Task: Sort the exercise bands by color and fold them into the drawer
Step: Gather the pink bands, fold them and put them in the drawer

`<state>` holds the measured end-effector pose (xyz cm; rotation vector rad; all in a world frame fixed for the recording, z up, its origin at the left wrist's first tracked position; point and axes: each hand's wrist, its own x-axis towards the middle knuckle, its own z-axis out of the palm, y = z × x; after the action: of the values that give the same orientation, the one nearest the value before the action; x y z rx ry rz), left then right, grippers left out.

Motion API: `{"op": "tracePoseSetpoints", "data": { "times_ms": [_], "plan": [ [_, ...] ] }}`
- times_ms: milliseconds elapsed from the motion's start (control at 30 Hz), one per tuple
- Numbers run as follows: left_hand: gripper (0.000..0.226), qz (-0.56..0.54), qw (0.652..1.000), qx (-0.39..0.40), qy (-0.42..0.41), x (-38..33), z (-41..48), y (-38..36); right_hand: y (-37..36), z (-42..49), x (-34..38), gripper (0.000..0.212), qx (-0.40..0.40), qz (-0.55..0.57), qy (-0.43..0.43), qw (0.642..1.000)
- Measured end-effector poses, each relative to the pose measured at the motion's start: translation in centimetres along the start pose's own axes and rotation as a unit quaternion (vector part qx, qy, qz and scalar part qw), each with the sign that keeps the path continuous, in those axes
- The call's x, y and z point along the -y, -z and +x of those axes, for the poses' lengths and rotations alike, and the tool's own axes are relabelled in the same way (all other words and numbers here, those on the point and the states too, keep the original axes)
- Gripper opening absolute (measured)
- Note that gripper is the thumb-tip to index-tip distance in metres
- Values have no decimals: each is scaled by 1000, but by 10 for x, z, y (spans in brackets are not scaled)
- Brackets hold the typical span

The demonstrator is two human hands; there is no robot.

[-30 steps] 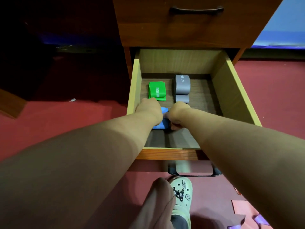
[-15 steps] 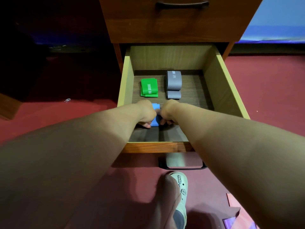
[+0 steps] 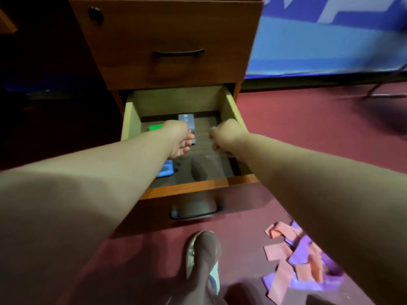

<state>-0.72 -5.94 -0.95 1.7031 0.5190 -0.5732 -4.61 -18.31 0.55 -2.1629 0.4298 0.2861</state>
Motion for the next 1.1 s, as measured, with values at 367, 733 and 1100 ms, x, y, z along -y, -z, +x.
{"op": "tracePoseSetpoints", "data": {
  "times_ms": [367,733,1100],
  "plan": [
    [19,-7,967,237,-98,-16,-124,-189,139,-117,-136,29,-285,-66,-12,956],
    [19,207,927,313,8,110,-125,-316,150,-169,-338,27,-133,-93,-201,966],
    [16,410,861,300,29,209,-34,-355,90,-111,-406,29,149,-167,-213,951]
  ]
}}
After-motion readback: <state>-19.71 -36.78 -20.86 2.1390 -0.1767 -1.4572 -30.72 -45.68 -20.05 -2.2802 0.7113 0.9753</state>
